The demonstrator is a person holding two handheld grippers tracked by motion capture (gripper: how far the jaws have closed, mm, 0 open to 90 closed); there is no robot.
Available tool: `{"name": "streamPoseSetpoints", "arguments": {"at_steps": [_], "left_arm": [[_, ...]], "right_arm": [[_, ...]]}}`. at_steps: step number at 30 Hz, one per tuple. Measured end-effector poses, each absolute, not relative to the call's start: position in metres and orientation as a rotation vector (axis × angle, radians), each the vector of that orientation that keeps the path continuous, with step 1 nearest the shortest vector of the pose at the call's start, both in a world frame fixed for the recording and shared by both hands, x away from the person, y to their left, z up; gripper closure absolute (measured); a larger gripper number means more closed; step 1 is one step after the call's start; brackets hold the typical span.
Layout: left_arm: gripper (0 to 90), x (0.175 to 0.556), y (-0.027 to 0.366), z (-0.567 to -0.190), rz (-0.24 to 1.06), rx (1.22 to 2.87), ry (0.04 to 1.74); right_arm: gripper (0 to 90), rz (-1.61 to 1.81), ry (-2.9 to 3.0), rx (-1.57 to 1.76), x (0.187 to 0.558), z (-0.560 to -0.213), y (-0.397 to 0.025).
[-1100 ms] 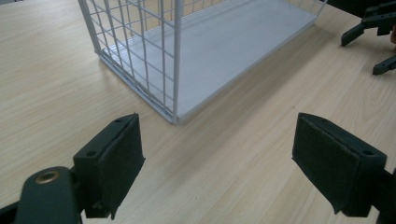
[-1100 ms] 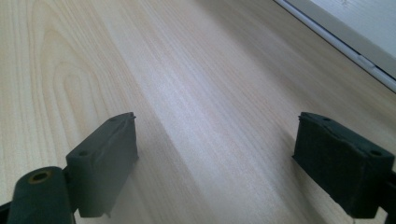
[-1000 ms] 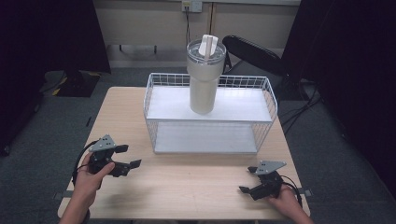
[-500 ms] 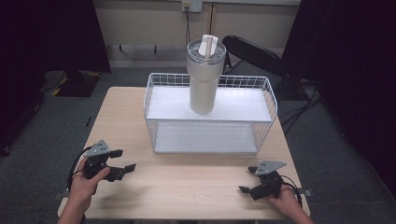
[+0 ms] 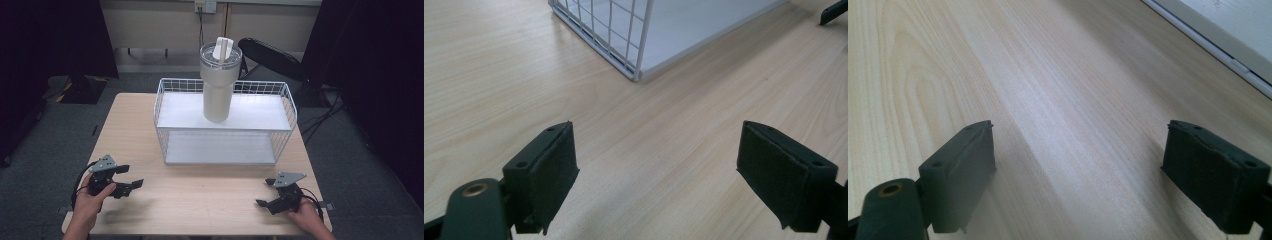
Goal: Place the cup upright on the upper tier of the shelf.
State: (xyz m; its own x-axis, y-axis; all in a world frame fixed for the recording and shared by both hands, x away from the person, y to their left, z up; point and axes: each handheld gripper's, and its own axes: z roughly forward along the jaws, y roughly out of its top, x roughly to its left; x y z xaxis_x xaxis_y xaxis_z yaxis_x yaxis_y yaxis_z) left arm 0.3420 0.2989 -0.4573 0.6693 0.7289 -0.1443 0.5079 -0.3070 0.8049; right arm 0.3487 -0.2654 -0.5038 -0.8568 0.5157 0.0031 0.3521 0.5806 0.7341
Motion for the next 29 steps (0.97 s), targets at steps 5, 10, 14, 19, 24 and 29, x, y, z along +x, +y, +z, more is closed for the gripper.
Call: {"name": "streamPoseSetpoints", "arguments": {"at_steps": [5, 10, 14, 19, 24, 29], "left_arm": [[15.9, 0.341, 0.300, -0.461, 0.303, 1.984, 0.960], [15.9, 0.339, 0.300, -0.465, 0.298, 1.987, 0.967], [15.9, 0.338, 0.302, -0.468, 0.291, 1.981, 0.970], [15.9, 0.335, 0.303, -0.474, 0.283, 1.975, 0.981], [15.9, 0.333, 0.304, -0.480, 0.276, 1.981, 0.990], [15.9, 0.332, 0.302, -0.483, 0.271, 1.999, 0.990]], "right_arm": [[12.9, 1.138, 2.600, 0.724, 0.349, -0.504, -0.265], [12.9, 1.138, 2.601, 0.724, 0.349, -0.504, -0.265], [12.8, 1.138, 2.601, 0.724, 0.349, -0.504, -0.265], [12.8, 1.138, 2.600, 0.724, 0.349, -0.504, -0.265], [12.8, 1.138, 2.601, 0.724, 0.349, -0.504, -0.265], [12.8, 1.138, 2.601, 0.724, 0.349, -0.504, -0.265]]}}
